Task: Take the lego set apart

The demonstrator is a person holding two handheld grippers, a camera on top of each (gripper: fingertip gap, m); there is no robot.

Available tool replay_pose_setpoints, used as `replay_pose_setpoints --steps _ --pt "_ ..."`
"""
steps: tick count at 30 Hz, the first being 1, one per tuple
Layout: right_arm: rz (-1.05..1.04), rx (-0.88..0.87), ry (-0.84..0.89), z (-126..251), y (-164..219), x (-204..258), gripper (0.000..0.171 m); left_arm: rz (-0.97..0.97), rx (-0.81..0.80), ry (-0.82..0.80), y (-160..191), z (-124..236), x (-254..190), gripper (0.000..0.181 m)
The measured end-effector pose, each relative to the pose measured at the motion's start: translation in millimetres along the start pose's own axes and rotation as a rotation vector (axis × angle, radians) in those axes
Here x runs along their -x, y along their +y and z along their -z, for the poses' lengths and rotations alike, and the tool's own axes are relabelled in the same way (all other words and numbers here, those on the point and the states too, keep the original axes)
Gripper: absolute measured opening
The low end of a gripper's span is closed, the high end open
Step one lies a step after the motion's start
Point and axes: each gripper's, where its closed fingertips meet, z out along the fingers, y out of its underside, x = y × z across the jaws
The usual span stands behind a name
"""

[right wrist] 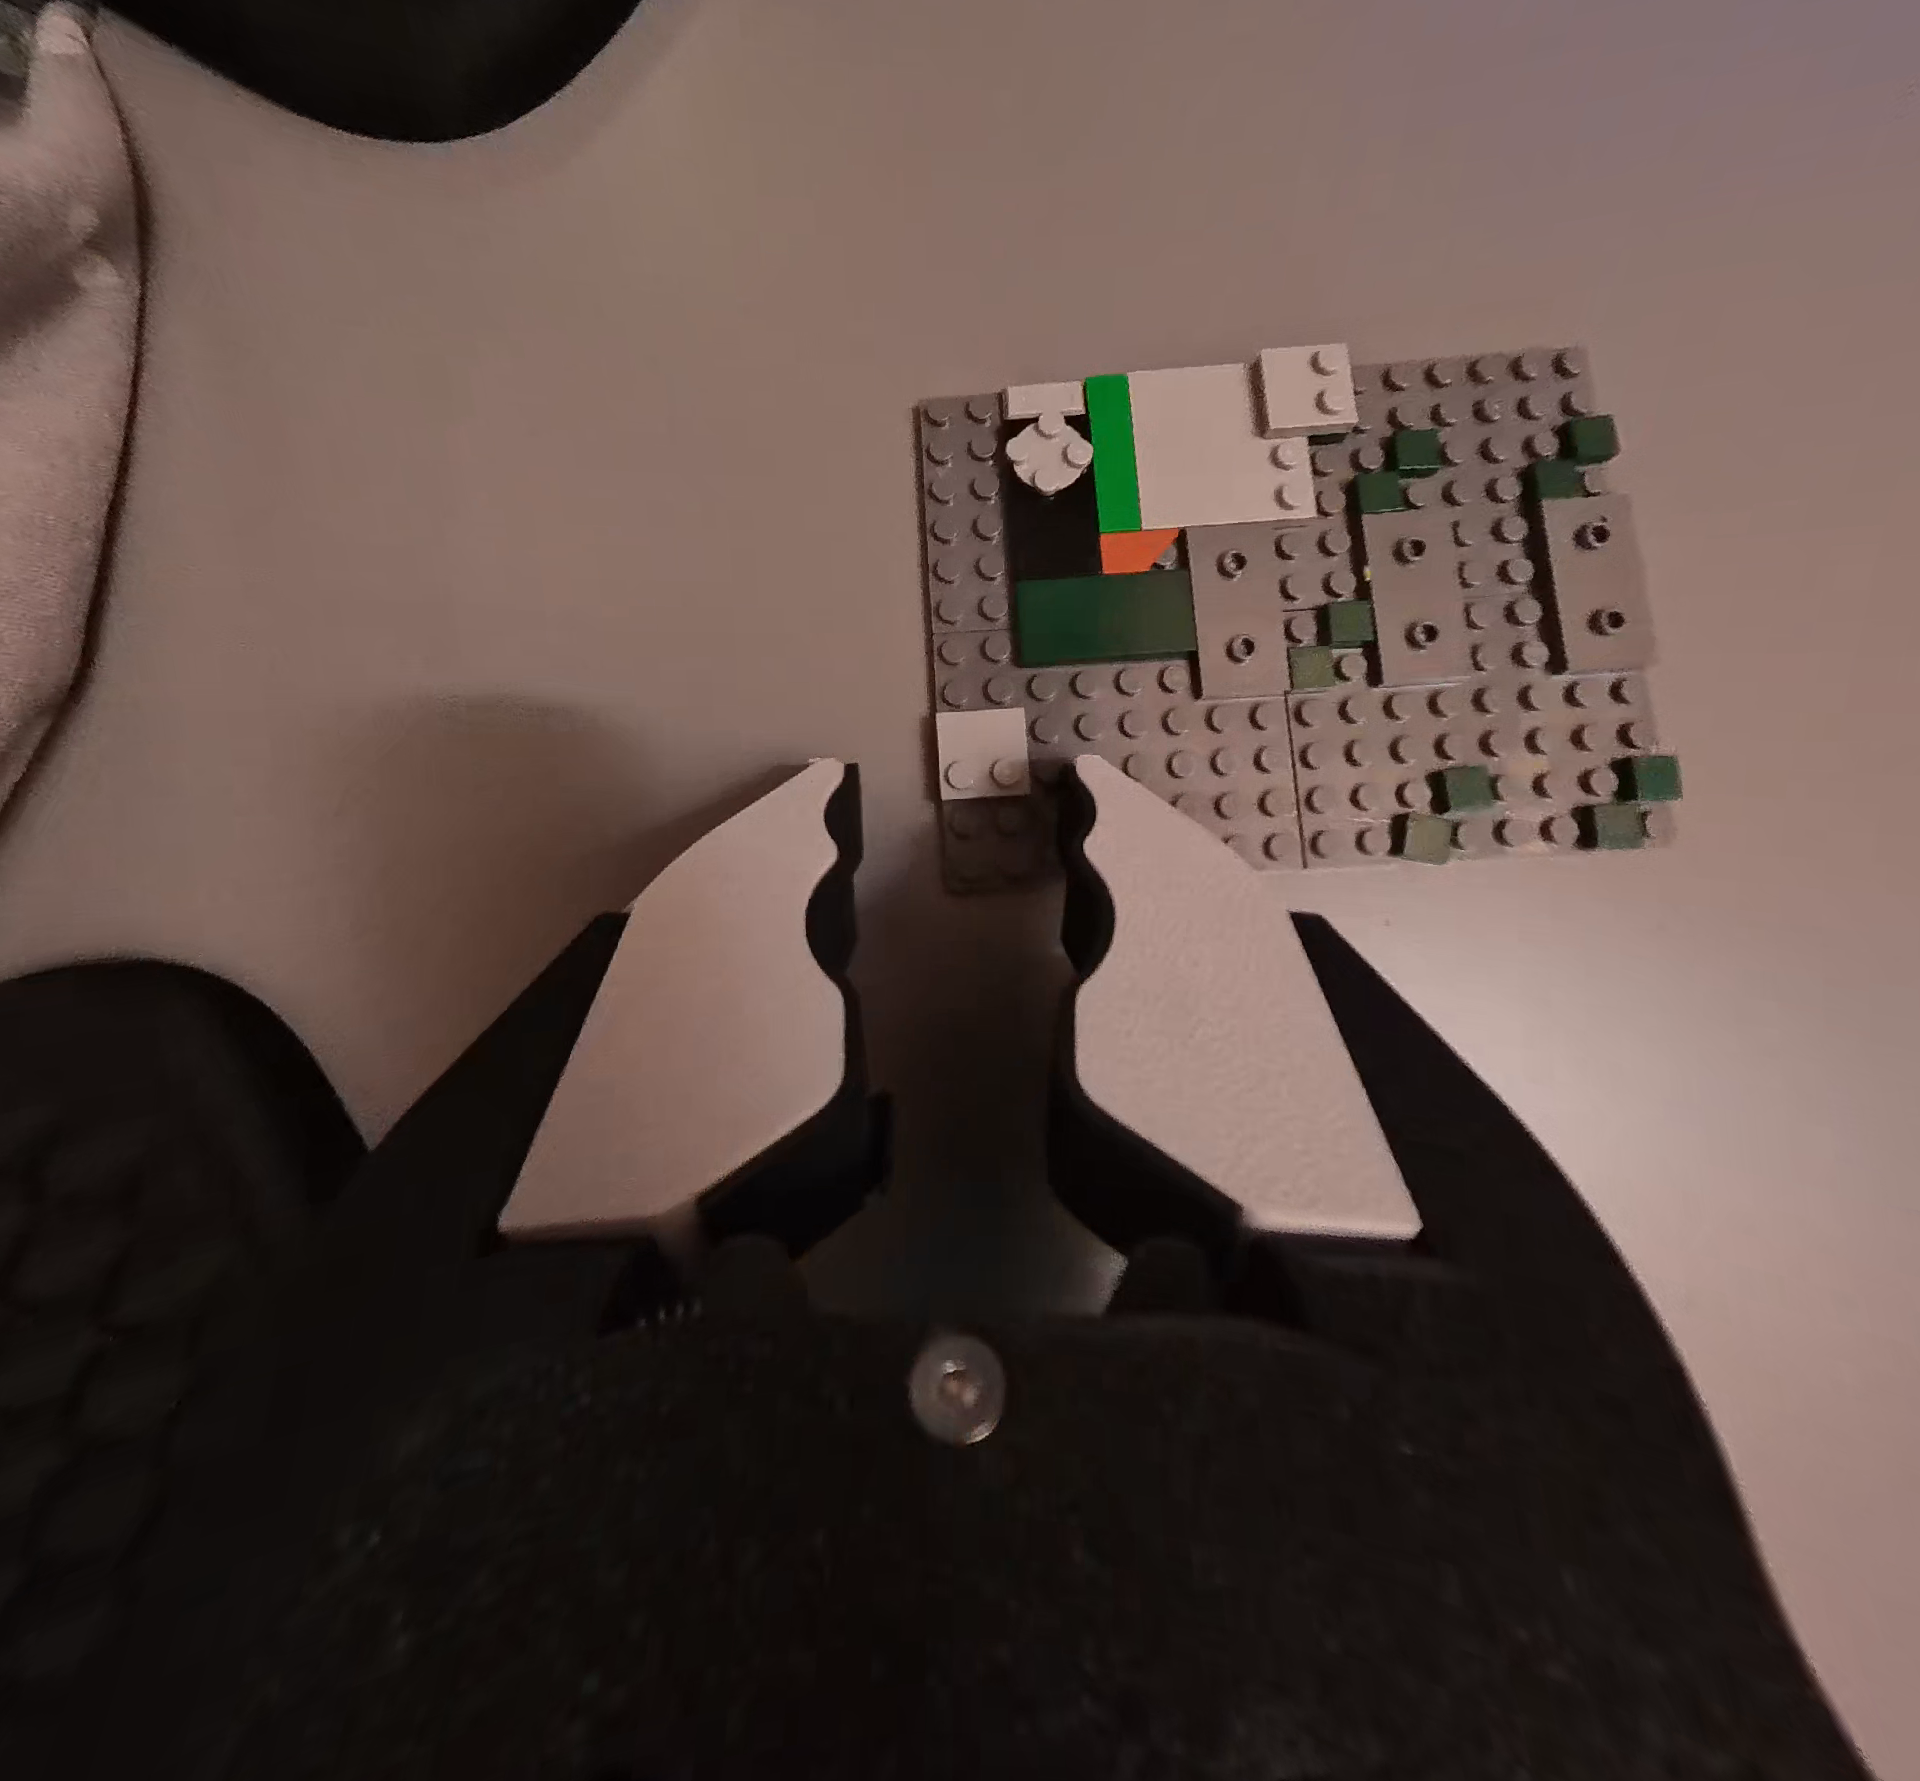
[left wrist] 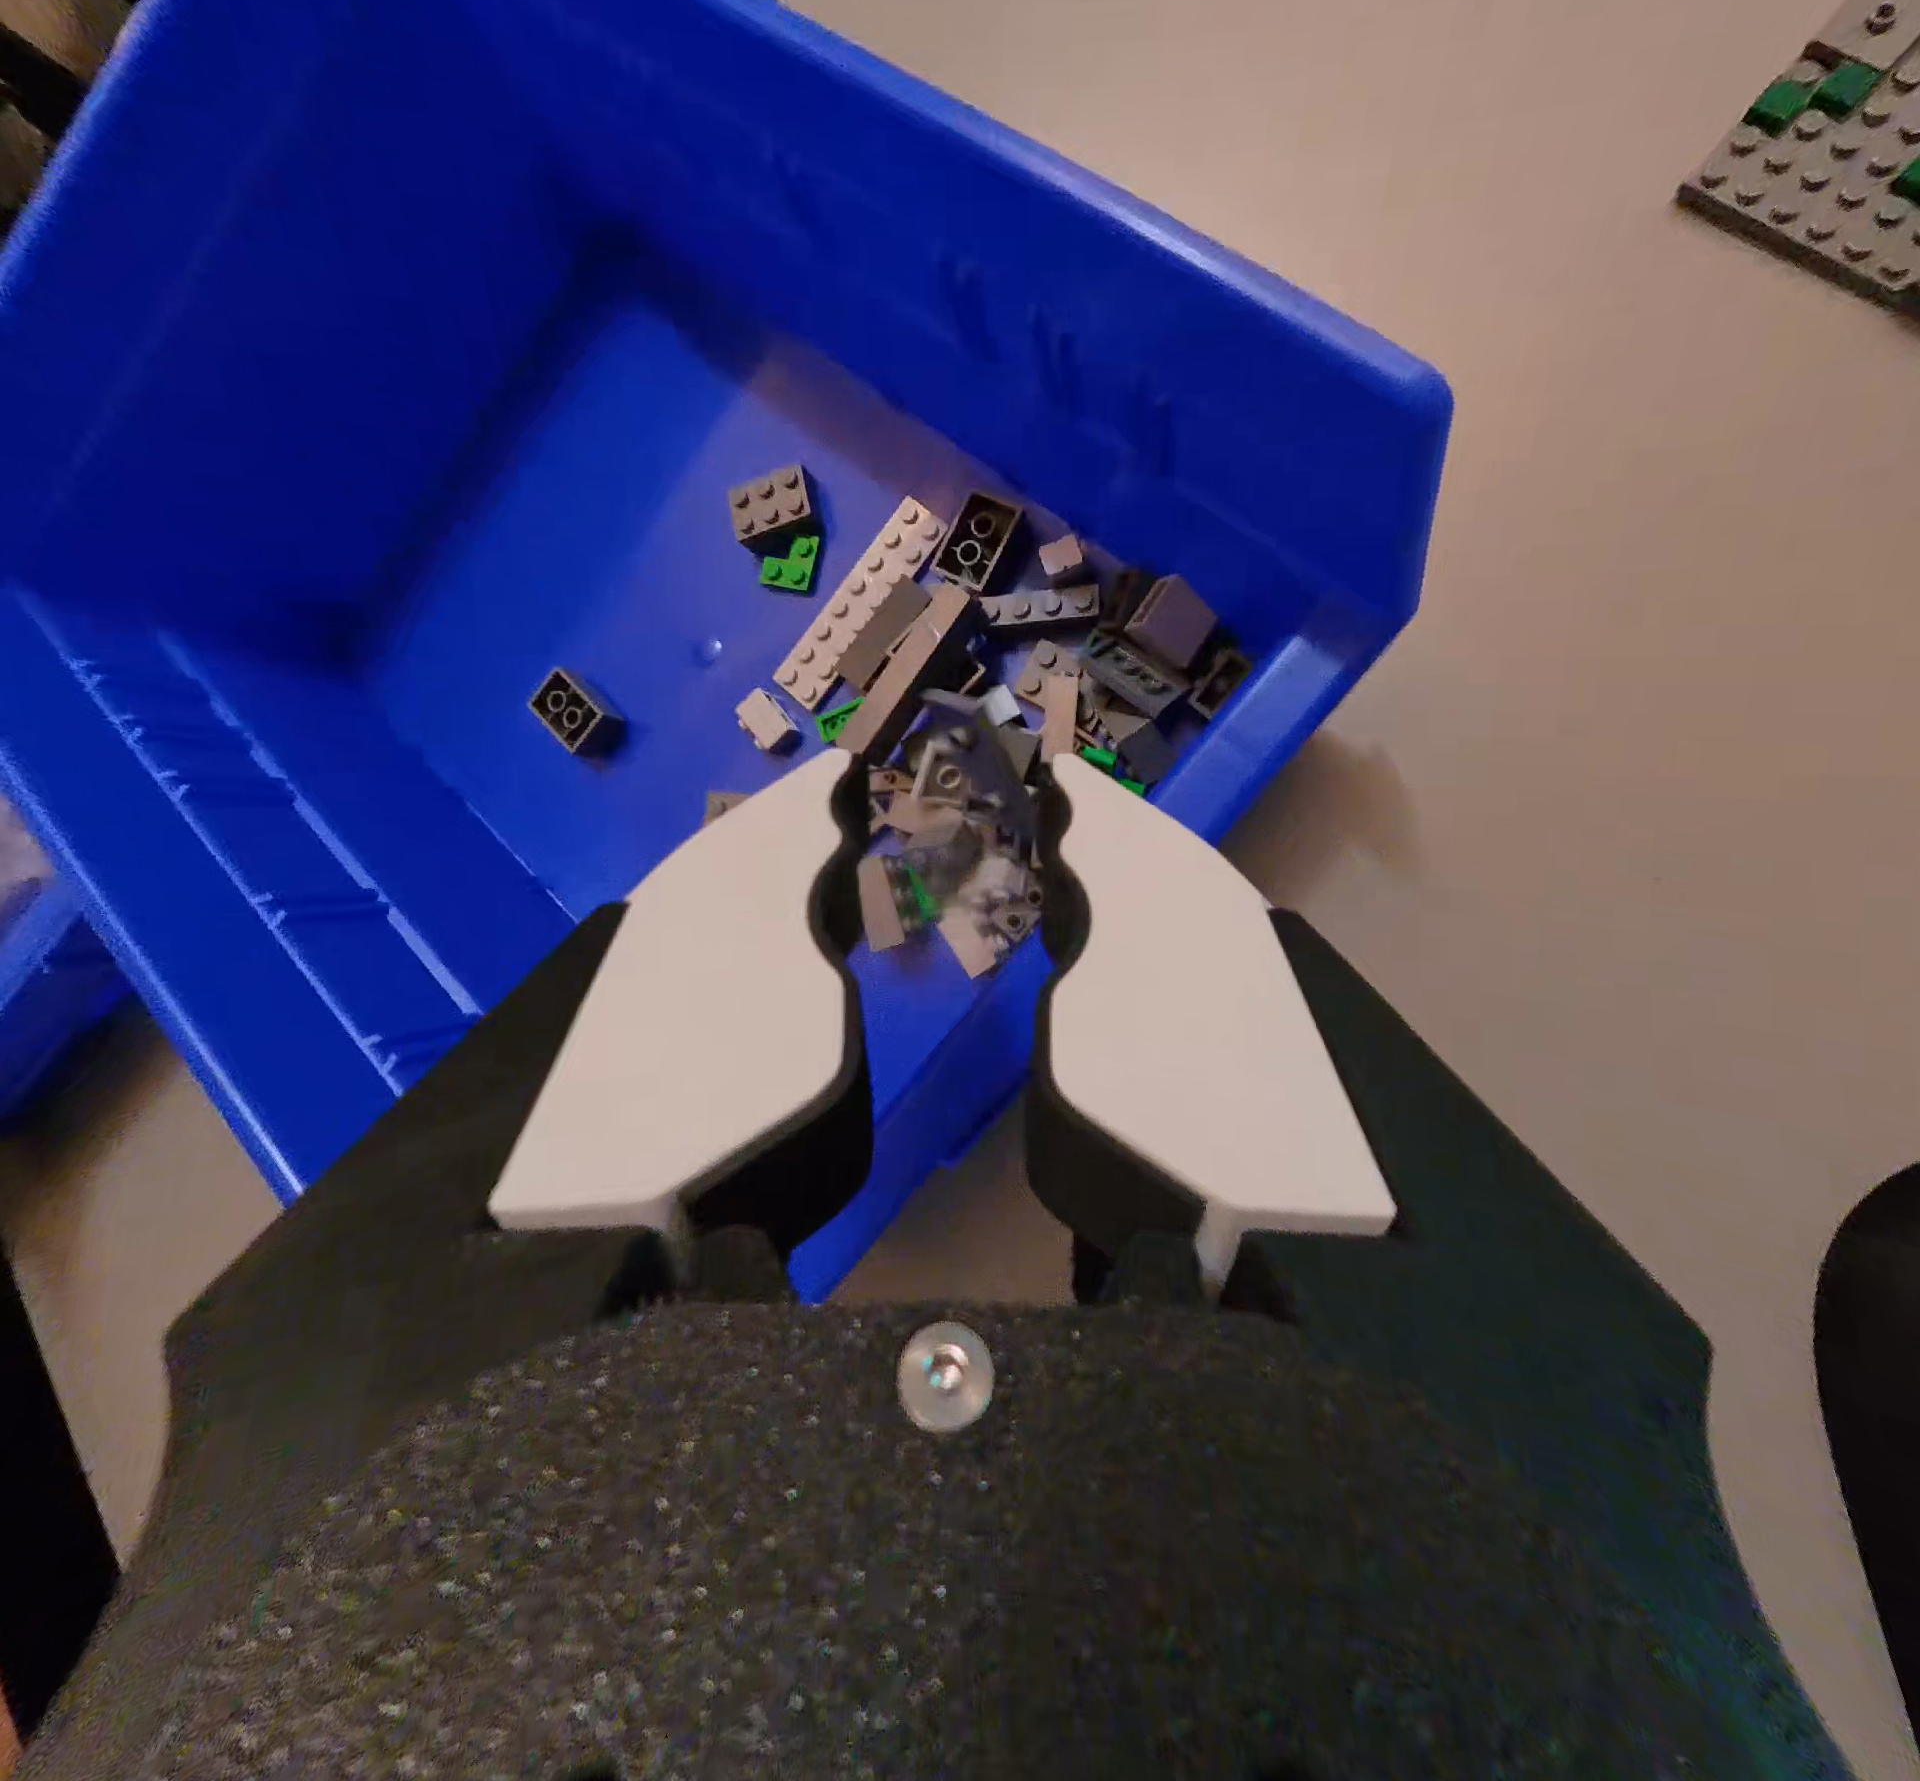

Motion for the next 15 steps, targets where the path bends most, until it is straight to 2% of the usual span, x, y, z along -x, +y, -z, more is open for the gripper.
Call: replay_pose_setpoints --steps 4,6,11,15 --pt "0.034 -0.007 0.032 2.6 -5.9 -5.5 0.029 -0.031 -0.095 -0.008 -18.3 7.9 -10.3 0.041" --pt "0.058 0.008 0.039 2.8 -8.0 -5.1 0.028 -0.081 -0.174 0.04 -34.2 17.7 -32.6 0.038" --pt "0.102 0.069 0.045 -3.5 -2.5 -3.5 0.025 -0.245 -0.317 0.269 -64.9 34.8 -126.4 0.033" --pt "0.112 0.068 0.048 -3.4 -5.7 -4.5 0.016 -0.376 -0.321 0.463 -67.1 24.2 -206.1 0.03"
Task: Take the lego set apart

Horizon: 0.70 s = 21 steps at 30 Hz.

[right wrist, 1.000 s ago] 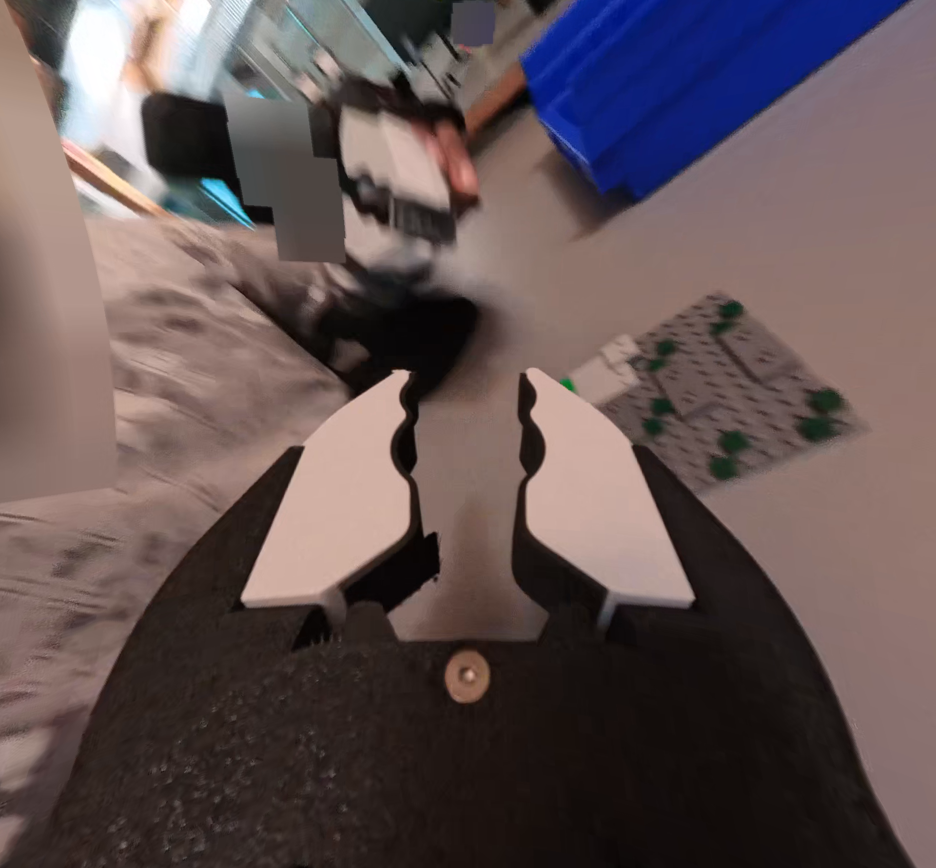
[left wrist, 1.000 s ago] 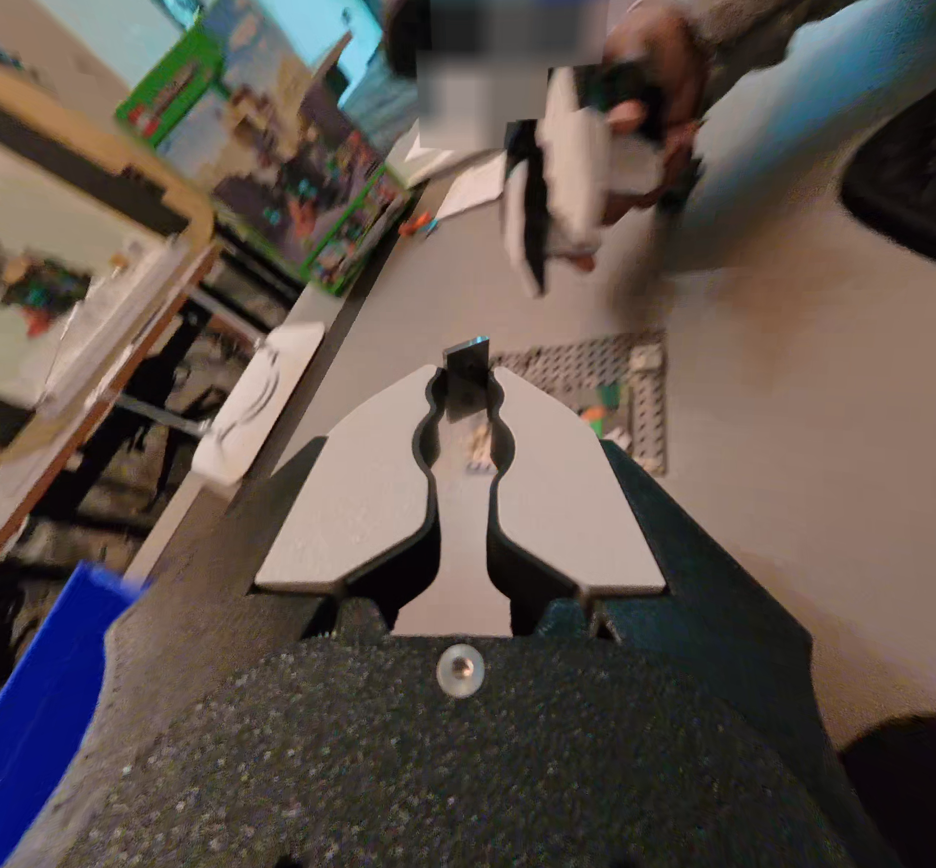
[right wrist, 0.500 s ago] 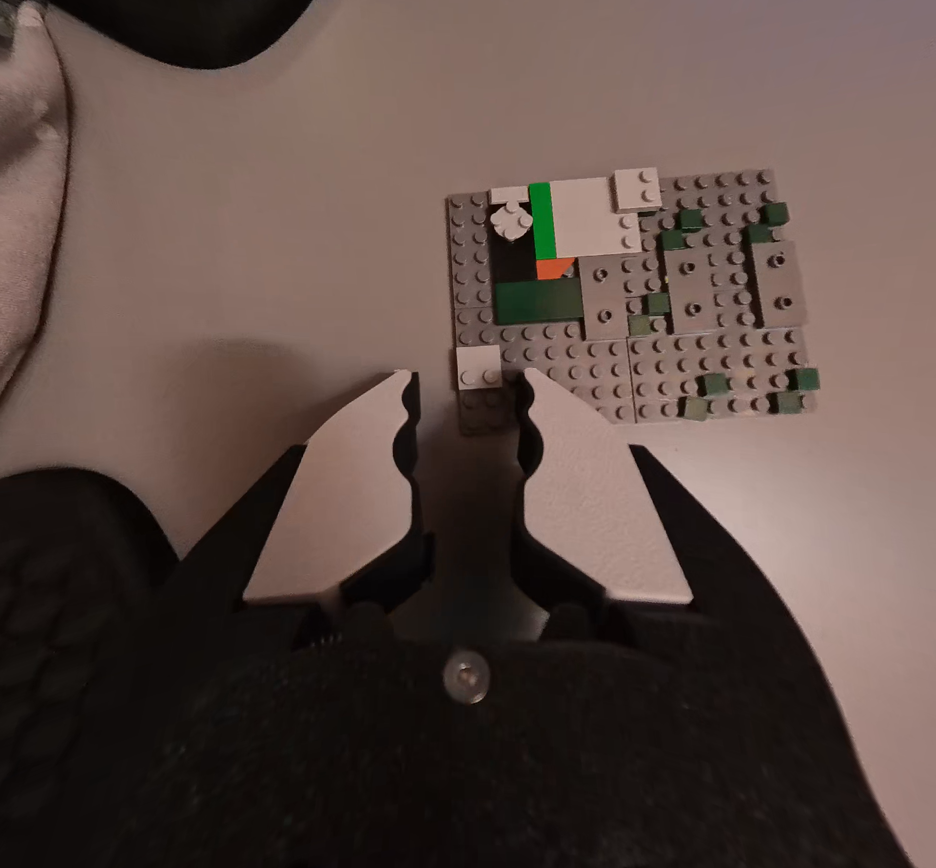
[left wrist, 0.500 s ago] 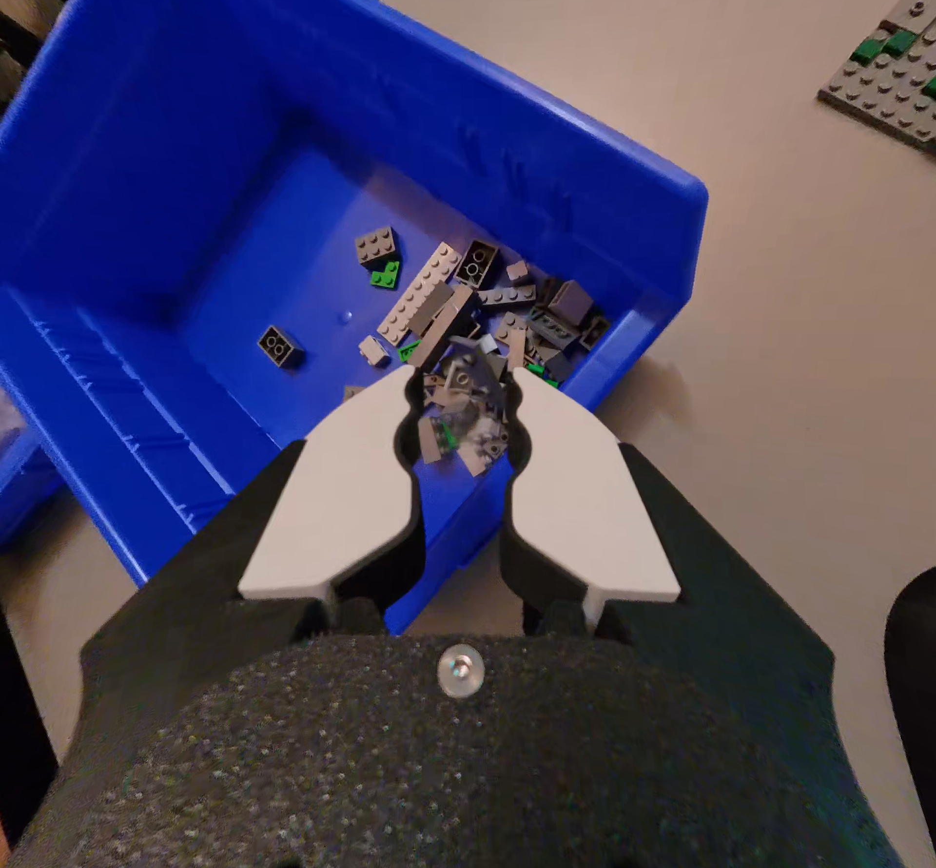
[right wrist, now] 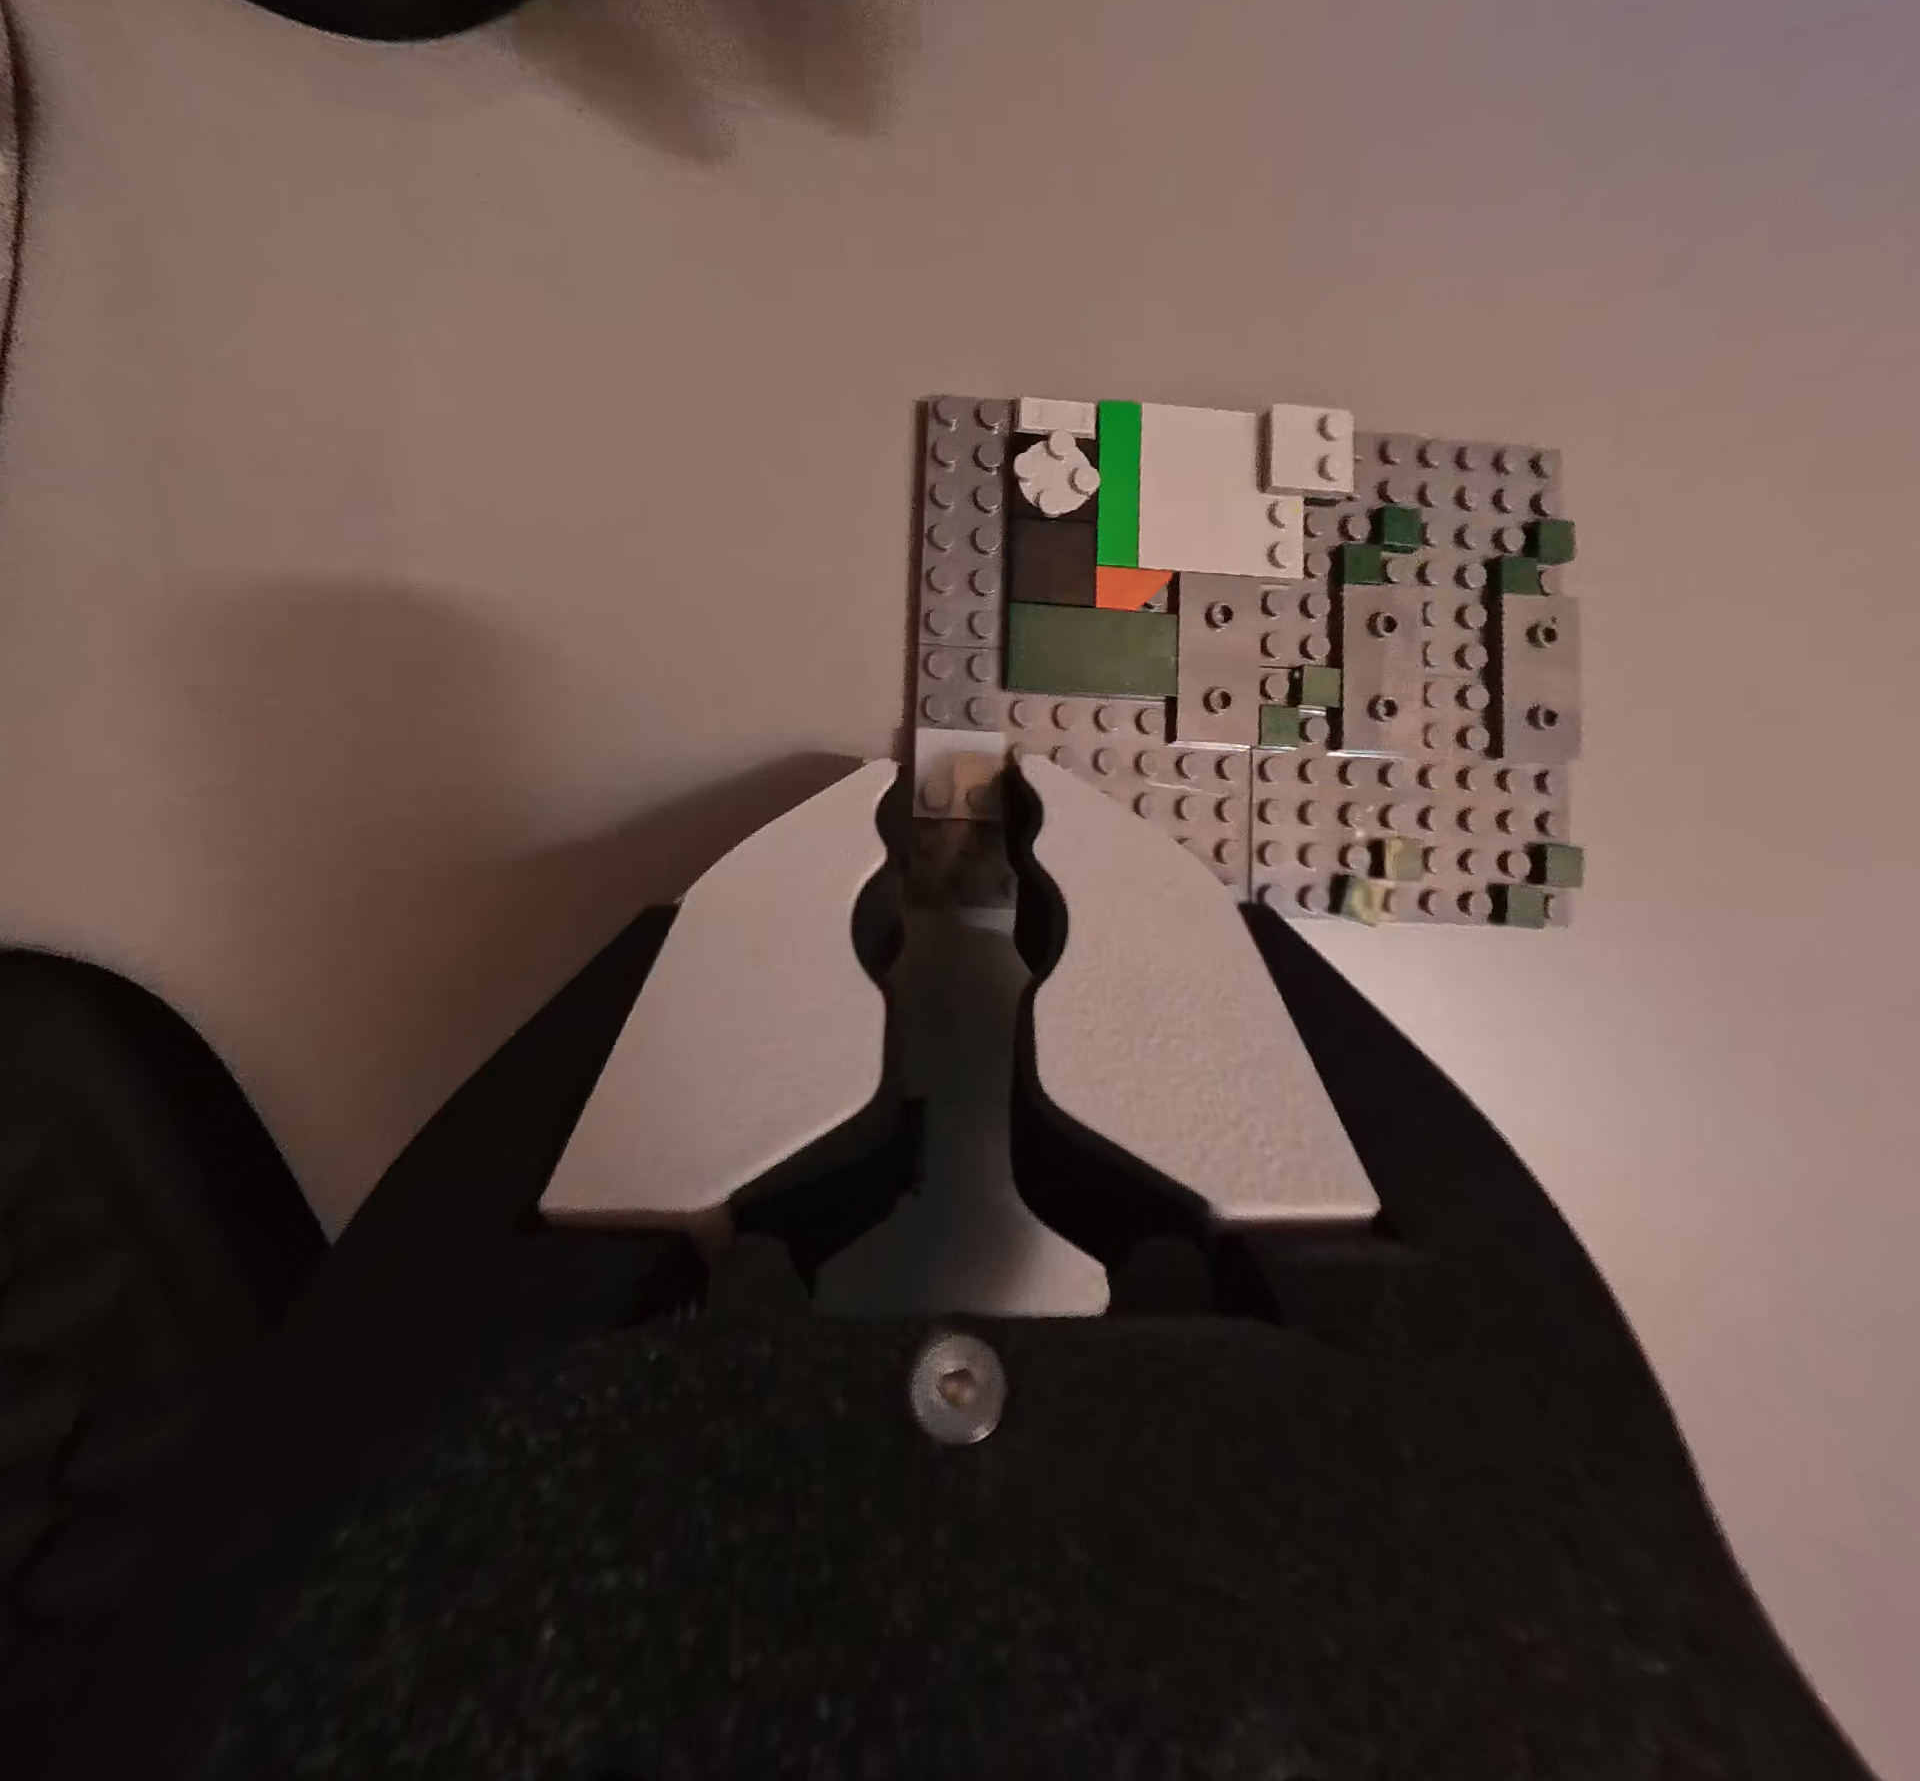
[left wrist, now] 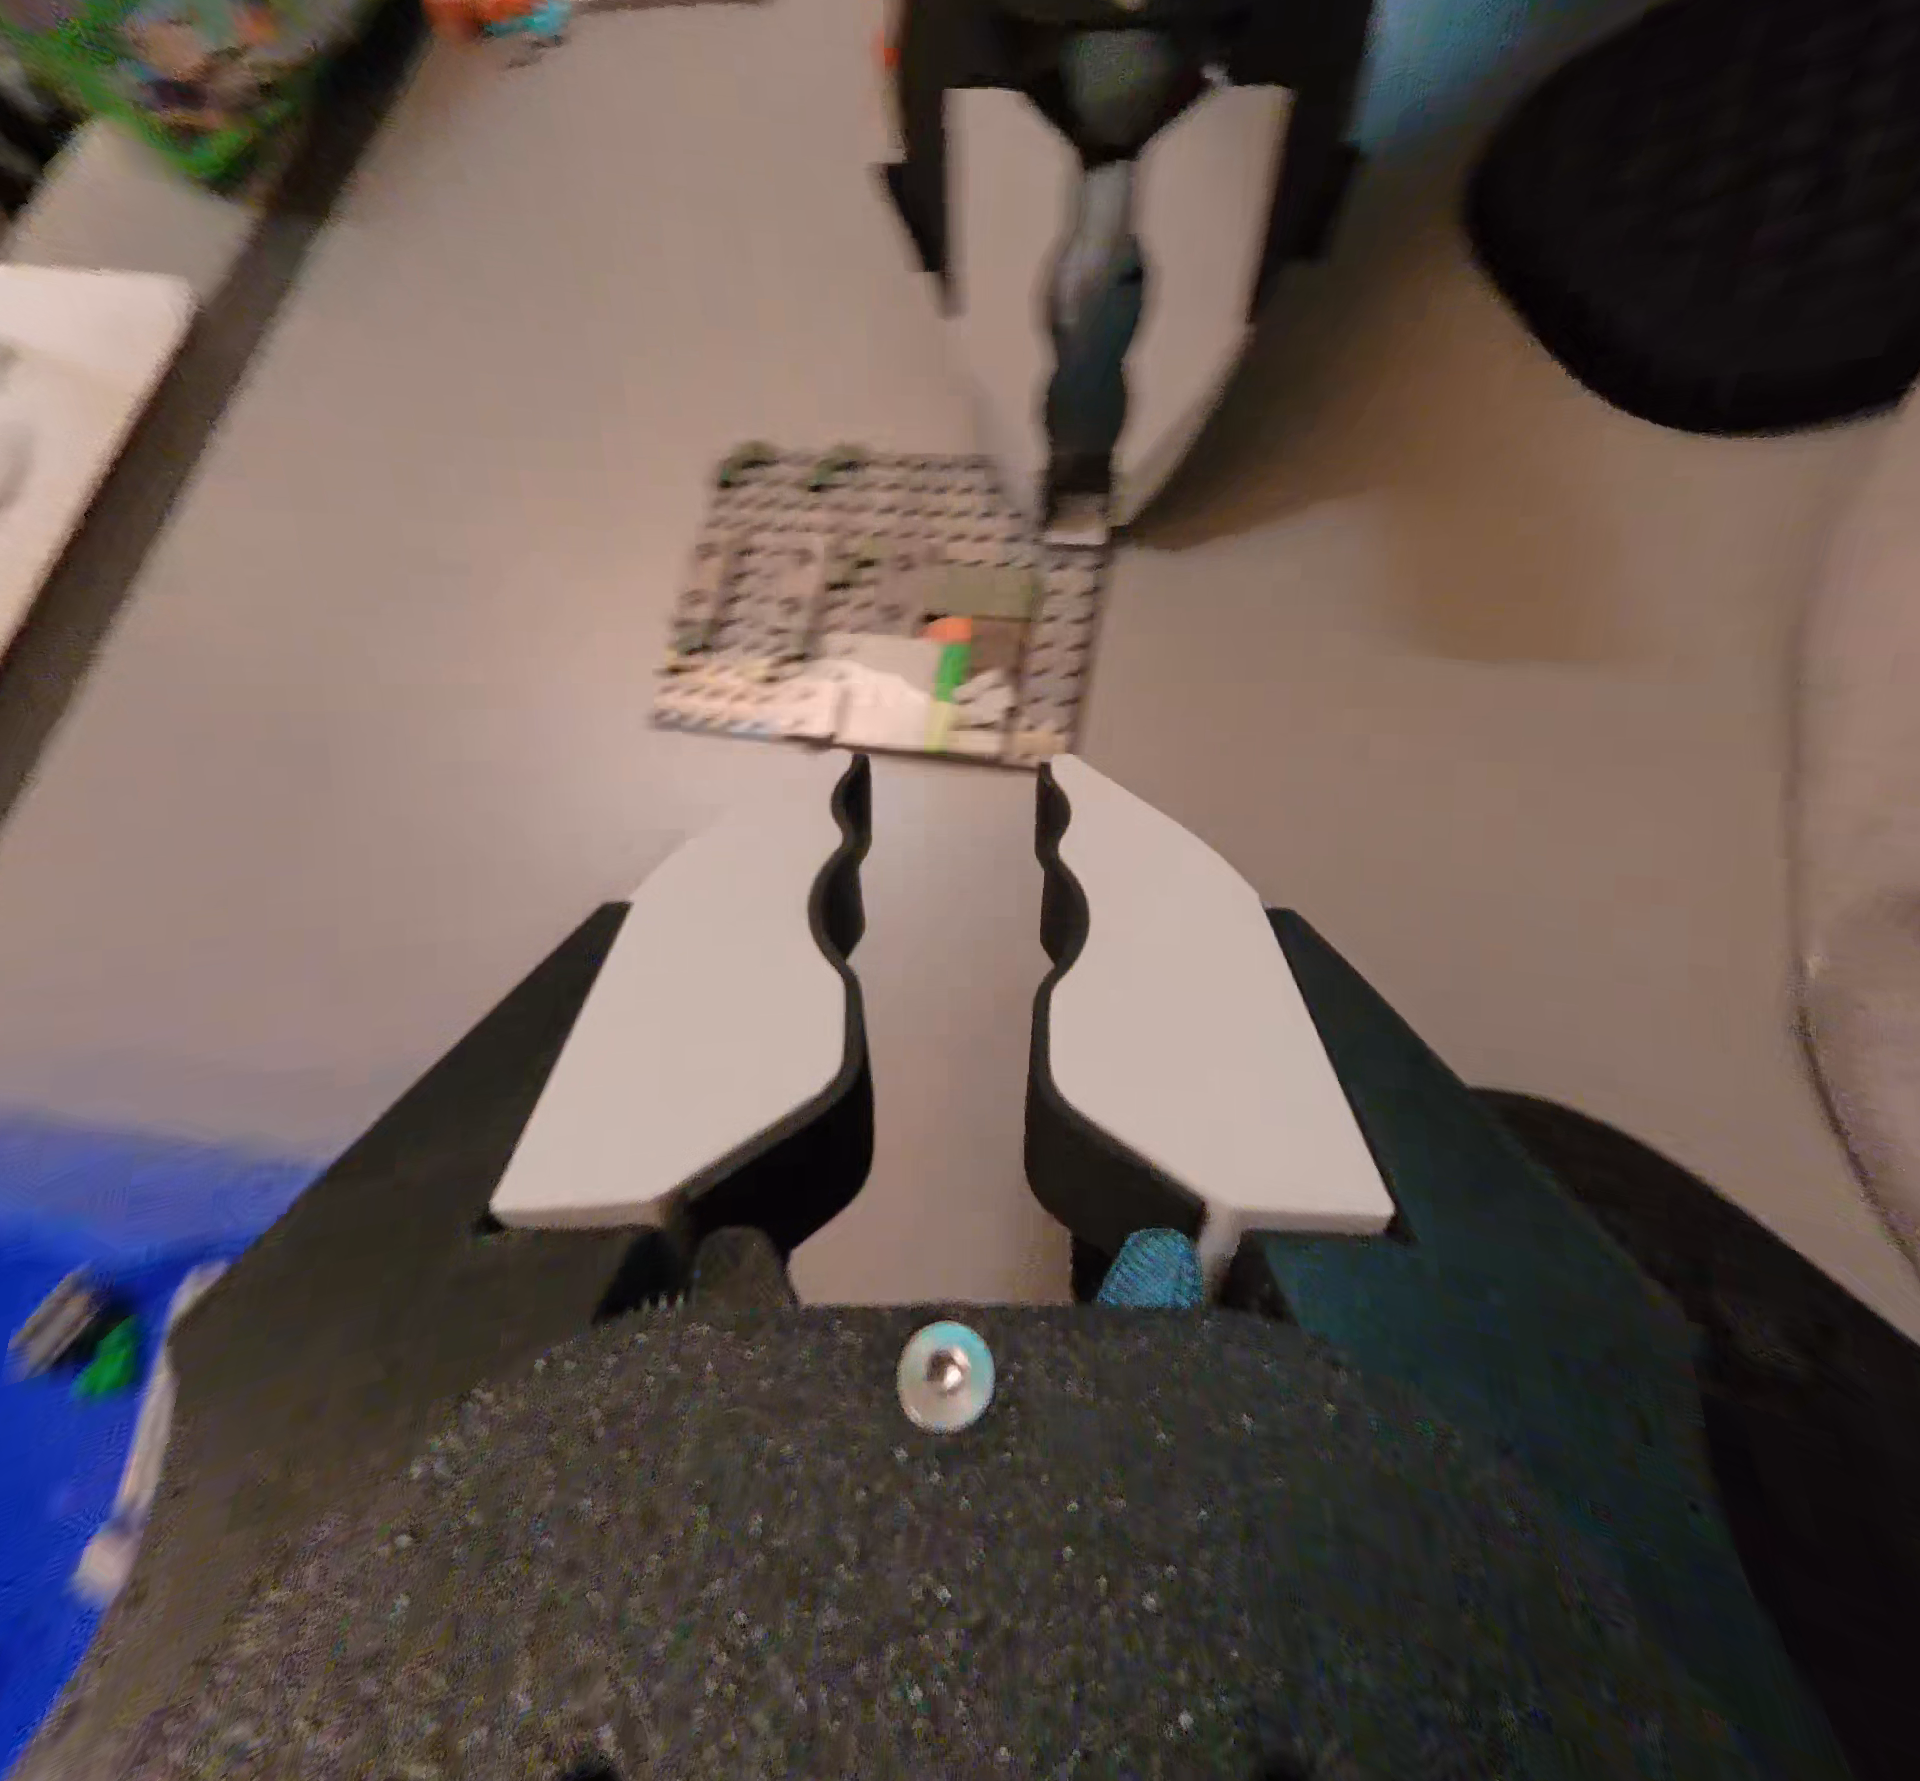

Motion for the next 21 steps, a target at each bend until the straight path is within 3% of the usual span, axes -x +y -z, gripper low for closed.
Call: replay_pose_setpoints --steps 4,9,13,19,21 --pt "0.031 0.054 -0.003 -3.5 1.3 0.2 0.016 -0.08 0.095 0.137 6.0 -46.1 -35.6 0.029" --pt "0.026 0.075 -0.029 -4.9 -0.7 -0.4 0.016 -0.142 0.166 0.152 5.5 -73.8 -35.6 0.026" --pt "-0.009 0.098 -0.029 -5.3 -1.5 0.0 0.016 -0.192 0.235 0.129 12.9 -81.4 -29.6 0.024" --pt "-0.23 -0.053 -0.144 0.4 -10.2 2.2 0.015 -0.243 0.22 0.086 11.6 -79.0 -28.9 0.032" --pt "-0.29 -0.091 -0.185 4.3 -14.8 1.9 0.015 -0.294 0.205 0.019 8.0 -77.0 -23.0 0.025"
